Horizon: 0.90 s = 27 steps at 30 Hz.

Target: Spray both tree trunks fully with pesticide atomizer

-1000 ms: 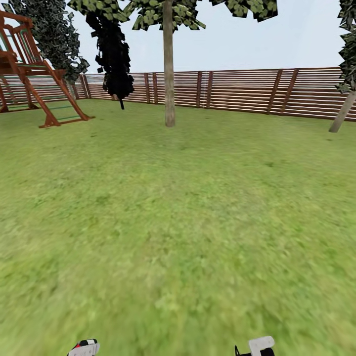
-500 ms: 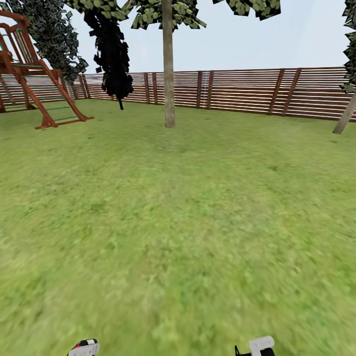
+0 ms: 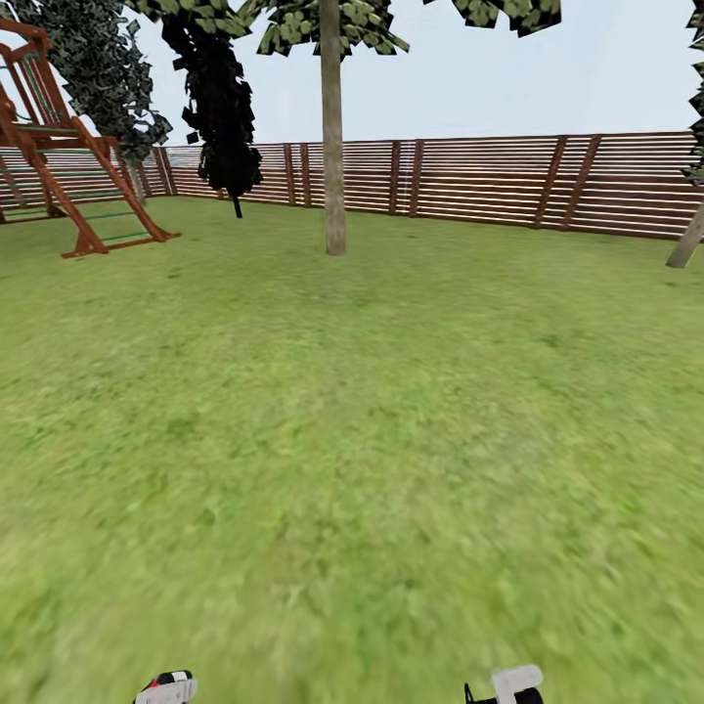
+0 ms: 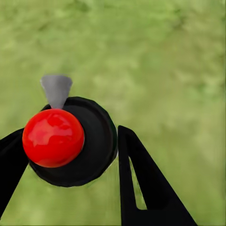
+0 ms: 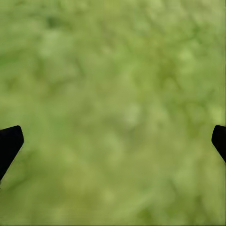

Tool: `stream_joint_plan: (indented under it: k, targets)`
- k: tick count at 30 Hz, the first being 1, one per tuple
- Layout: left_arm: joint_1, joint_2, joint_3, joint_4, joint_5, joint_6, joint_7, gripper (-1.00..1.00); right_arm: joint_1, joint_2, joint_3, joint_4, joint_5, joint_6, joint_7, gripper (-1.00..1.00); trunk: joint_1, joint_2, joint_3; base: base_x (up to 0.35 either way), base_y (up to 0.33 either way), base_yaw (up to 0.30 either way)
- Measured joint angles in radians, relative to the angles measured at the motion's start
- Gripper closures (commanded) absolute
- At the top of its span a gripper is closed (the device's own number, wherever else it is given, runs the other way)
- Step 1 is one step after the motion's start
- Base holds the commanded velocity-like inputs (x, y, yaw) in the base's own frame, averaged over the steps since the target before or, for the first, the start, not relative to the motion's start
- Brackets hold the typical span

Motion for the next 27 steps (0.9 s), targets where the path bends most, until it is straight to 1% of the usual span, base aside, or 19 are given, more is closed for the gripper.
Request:
stream_joint_plan:
  k: [27]
  targets:
    - [0.0,0.0,0.001,0.0,0.0,0.0,0.0,1.0,0.0,0.0,0.0,0.0,0.0,0.0,0.0,-1.0,0.0,0.0,0.0,0.338,0.0,0.0]
